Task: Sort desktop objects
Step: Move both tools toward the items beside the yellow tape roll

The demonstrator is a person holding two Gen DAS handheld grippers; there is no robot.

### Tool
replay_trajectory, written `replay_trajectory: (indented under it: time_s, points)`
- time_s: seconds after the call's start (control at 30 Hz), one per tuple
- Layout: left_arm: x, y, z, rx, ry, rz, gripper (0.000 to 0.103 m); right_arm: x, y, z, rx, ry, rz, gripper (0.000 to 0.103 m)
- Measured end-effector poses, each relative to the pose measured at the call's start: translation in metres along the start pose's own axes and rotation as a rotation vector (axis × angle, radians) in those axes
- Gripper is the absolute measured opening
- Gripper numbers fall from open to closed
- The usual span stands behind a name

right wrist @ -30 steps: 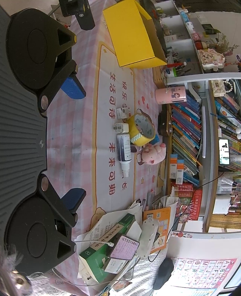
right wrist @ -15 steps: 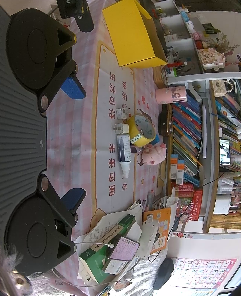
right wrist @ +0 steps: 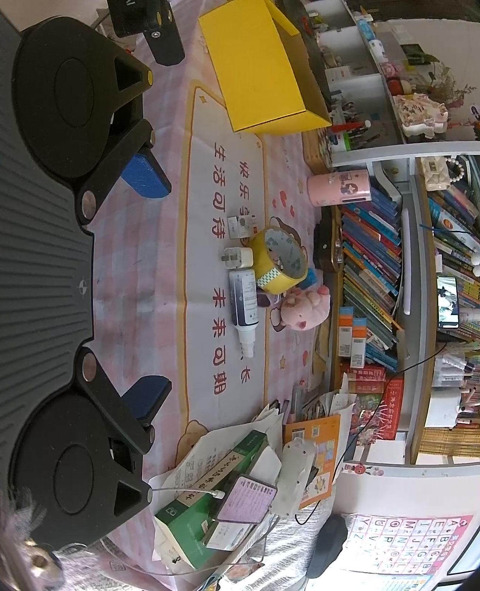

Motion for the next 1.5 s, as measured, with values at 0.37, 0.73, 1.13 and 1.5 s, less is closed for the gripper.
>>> replay_trajectory:
  time_s: [0.37, 0.73, 1.13, 1.5]
  points:
    - [-0.002, -0.006, 0.004, 0.011, 0.008, -0.009, 0.103, -0.006, -0.007, 0.006, 0.001, -0.006, 0.001, 0.103]
    - [-0.003, -0.012, 0.007, 0.079, 0.037, -0.047, 0.103, -0.008, -0.017, 0.011, 0.001, 0.001, 0.017, 0.103]
    - [-0.002, -0.011, -0.001, 0.079, -0.004, -0.063, 0.103, -0.006, -0.018, 0.012, 0.01, 0.006, 0.03, 0.103]
    - [-0.001, -0.01, -0.004, 0.093, -0.005, -0.03, 0.103, -0.007, -0.018, 0.012, -0.004, 0.013, 0.031, 0.101]
Point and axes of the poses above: each gripper's, at about its wrist camera, not at the fingertips, and y roughly against the way its jaws point, z to its left, x to its underside, the point moved 6 cm from there along -y, roughly the way its jaws point, and after that the axes turned 15 degrees about -y, right-handed, at the moved point
